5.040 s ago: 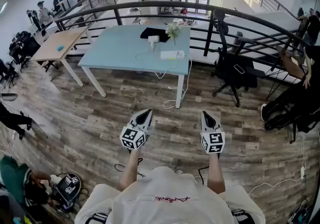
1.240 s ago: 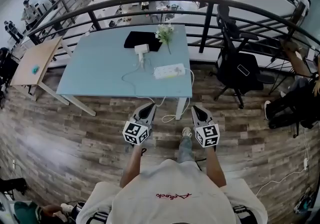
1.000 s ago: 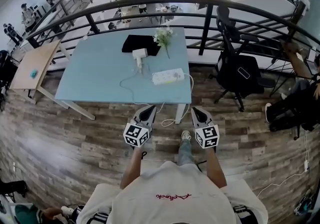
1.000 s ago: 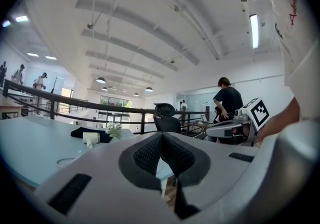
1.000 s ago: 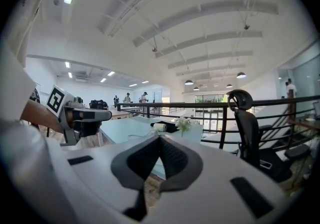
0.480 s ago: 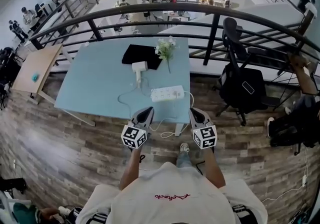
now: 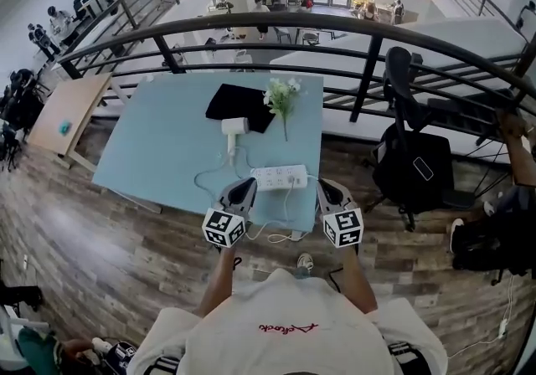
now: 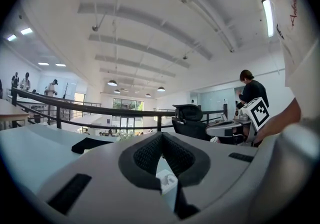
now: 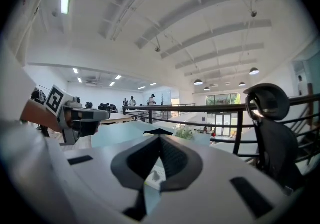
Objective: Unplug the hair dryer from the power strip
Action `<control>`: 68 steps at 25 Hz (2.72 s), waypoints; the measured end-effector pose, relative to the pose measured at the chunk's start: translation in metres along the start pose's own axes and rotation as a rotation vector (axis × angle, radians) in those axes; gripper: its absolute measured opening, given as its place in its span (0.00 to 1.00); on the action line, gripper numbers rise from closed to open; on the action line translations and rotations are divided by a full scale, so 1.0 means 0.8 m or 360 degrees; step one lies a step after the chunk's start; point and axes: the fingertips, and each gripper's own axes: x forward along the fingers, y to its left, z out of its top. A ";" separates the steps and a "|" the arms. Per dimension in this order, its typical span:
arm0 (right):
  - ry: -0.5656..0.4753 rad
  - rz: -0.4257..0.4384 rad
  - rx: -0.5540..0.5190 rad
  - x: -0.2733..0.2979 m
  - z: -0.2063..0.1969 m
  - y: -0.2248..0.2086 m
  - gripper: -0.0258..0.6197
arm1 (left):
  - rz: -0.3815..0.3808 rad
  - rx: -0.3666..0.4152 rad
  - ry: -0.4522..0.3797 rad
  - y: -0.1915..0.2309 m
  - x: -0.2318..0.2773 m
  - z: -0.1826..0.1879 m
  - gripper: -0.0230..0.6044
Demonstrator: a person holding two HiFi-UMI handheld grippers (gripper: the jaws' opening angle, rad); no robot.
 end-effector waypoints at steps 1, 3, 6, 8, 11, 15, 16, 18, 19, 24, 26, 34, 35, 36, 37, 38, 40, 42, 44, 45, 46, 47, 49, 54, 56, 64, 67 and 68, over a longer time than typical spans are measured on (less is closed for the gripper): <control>-0.0004 0.0013 -0.0002 0.007 0.003 -0.007 0.07 | 0.0013 0.0003 -0.0002 0.003 0.008 0.003 0.05; -0.0011 0.0036 -0.0007 0.020 0.006 -0.020 0.07 | 0.0037 0.0006 -0.0006 0.008 0.024 0.006 0.05; -0.0017 0.0057 -0.0009 0.039 0.008 -0.040 0.07 | 0.0061 0.0007 -0.0012 0.016 0.047 0.009 0.05; -0.0021 0.0065 -0.0004 0.049 0.008 -0.055 0.07 | 0.0074 0.0011 -0.0010 0.019 0.061 0.010 0.05; -0.0029 0.0079 -0.0005 0.062 0.011 -0.074 0.07 | 0.0097 0.0018 -0.0009 0.022 0.077 0.010 0.05; -0.0027 0.0090 -0.0002 0.074 0.009 -0.091 0.07 | 0.0116 0.0001 0.0008 0.024 0.092 0.000 0.05; -0.0023 0.0086 0.0003 0.075 0.007 -0.095 0.07 | 0.0117 -0.0006 0.0015 0.023 0.094 -0.003 0.05; -0.0016 0.0071 0.0018 0.077 0.005 -0.103 0.07 | 0.0112 -0.0019 0.0031 0.022 0.097 -0.008 0.05; -0.0014 0.0064 0.0023 0.078 0.004 -0.106 0.07 | 0.0109 -0.0023 0.0037 0.022 0.099 -0.010 0.05; -0.0009 0.0028 0.0033 0.085 0.004 -0.119 0.07 | 0.0096 -0.0032 0.0053 0.028 0.110 -0.013 0.05; 0.0005 0.0010 0.0041 0.087 0.000 -0.123 0.07 | 0.0086 -0.0039 0.0052 0.031 0.115 -0.015 0.05; 0.0029 -0.0059 0.0024 0.113 0.006 -0.126 0.07 | 0.0006 -0.0056 0.0026 0.063 0.138 -0.013 0.05; 0.0031 -0.0073 0.0024 0.119 0.008 -0.125 0.07 | -0.0010 -0.0059 0.0027 0.069 0.141 -0.013 0.05; 0.0033 -0.0087 0.0025 0.125 0.010 -0.124 0.07 | -0.0026 -0.0061 0.0028 0.075 0.143 -0.013 0.05; 0.0035 -0.0098 0.0024 0.130 0.012 -0.122 0.07 | -0.0041 -0.0063 0.0030 0.082 0.145 -0.013 0.05; 0.0037 -0.0108 0.0023 0.136 0.013 -0.119 0.07 | -0.0055 -0.0065 0.0032 0.090 0.147 -0.013 0.05; 0.0039 -0.0128 0.0020 0.149 0.017 -0.111 0.07 | -0.0081 -0.0072 0.0035 0.106 0.150 -0.013 0.05; 0.0043 -0.0148 0.0023 0.159 0.020 -0.104 0.07 | -0.0107 -0.0079 0.0041 0.120 0.152 -0.013 0.05; 0.0050 -0.0163 0.0029 0.167 0.021 -0.096 0.07 | -0.0127 -0.0085 0.0050 0.132 0.152 -0.014 0.05; 0.0054 -0.0170 0.0031 0.171 0.022 -0.092 0.07 | -0.0134 -0.0089 0.0056 0.138 0.152 -0.015 0.05; 0.0058 -0.0178 0.0033 0.175 0.021 -0.089 0.07 | -0.0142 -0.0092 0.0062 0.145 0.152 -0.017 0.05; 0.0061 -0.0187 0.0035 0.180 0.021 -0.087 0.07 | -0.0149 -0.0095 0.0068 0.150 0.153 -0.020 0.05; 0.0070 -0.0204 0.0040 0.186 0.019 -0.086 0.07 | -0.0168 -0.0099 0.0084 0.159 0.157 -0.025 0.05; 0.0113 -0.0254 0.0074 0.187 0.004 -0.084 0.07 | -0.0225 -0.0110 0.0142 0.164 0.162 -0.040 0.05; 0.0136 -0.0268 0.0091 0.185 -0.006 -0.083 0.07 | -0.0249 -0.0114 0.0170 0.162 0.164 -0.051 0.05; 0.0233 -0.0283 0.0148 0.183 -0.047 -0.073 0.07 | -0.0342 -0.0109 0.0285 0.149 0.174 -0.091 0.05; 0.0273 -0.0278 0.0169 0.180 -0.065 -0.068 0.07 | -0.0368 -0.0115 0.0326 0.141 0.174 -0.109 0.05; 0.0284 -0.0276 0.0174 0.179 -0.070 -0.067 0.07 | -0.0379 -0.0113 0.0342 0.137 0.175 -0.115 0.05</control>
